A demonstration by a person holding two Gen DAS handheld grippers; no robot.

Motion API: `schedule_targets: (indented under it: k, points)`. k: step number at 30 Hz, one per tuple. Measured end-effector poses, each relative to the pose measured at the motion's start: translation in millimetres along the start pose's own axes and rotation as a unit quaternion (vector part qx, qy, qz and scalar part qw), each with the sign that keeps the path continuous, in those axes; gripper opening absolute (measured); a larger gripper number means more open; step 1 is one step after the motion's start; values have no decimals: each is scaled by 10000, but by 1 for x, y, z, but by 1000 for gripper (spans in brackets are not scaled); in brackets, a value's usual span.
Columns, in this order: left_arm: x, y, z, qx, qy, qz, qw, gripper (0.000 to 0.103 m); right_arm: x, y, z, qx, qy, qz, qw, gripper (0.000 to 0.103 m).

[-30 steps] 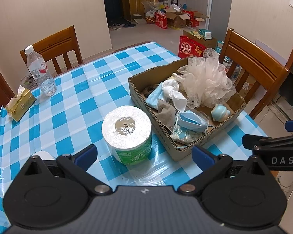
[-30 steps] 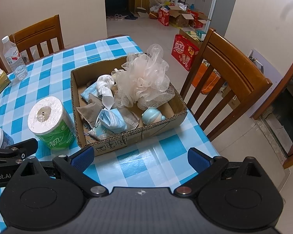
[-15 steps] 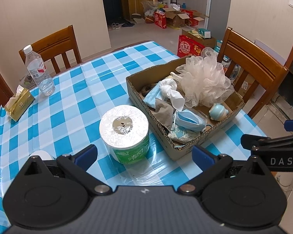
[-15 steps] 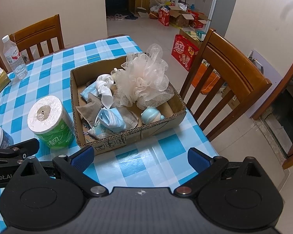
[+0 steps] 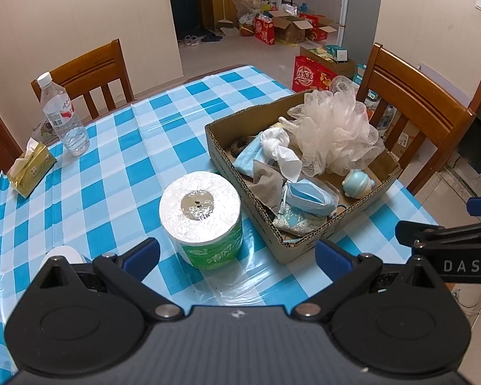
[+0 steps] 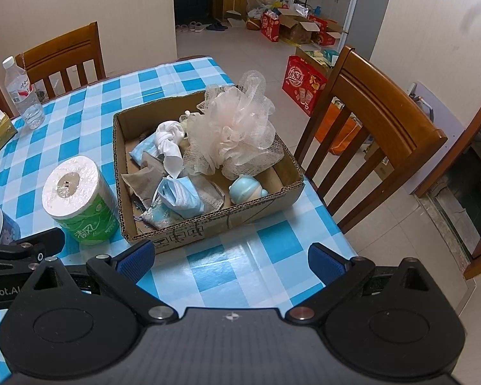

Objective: Organize soft objects

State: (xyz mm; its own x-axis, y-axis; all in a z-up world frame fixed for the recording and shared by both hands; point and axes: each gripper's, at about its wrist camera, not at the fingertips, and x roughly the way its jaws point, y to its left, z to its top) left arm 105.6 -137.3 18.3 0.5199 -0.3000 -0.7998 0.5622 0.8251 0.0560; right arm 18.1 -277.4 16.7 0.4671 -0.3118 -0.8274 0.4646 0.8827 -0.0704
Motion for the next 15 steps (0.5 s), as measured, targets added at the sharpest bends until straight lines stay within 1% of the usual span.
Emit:
schedule_targets:
  k: [15]
  points:
    - [3, -4, -1, -19, 34, 20, 10000, 102, 3, -2, 0, -19, 17, 20, 10000, 103]
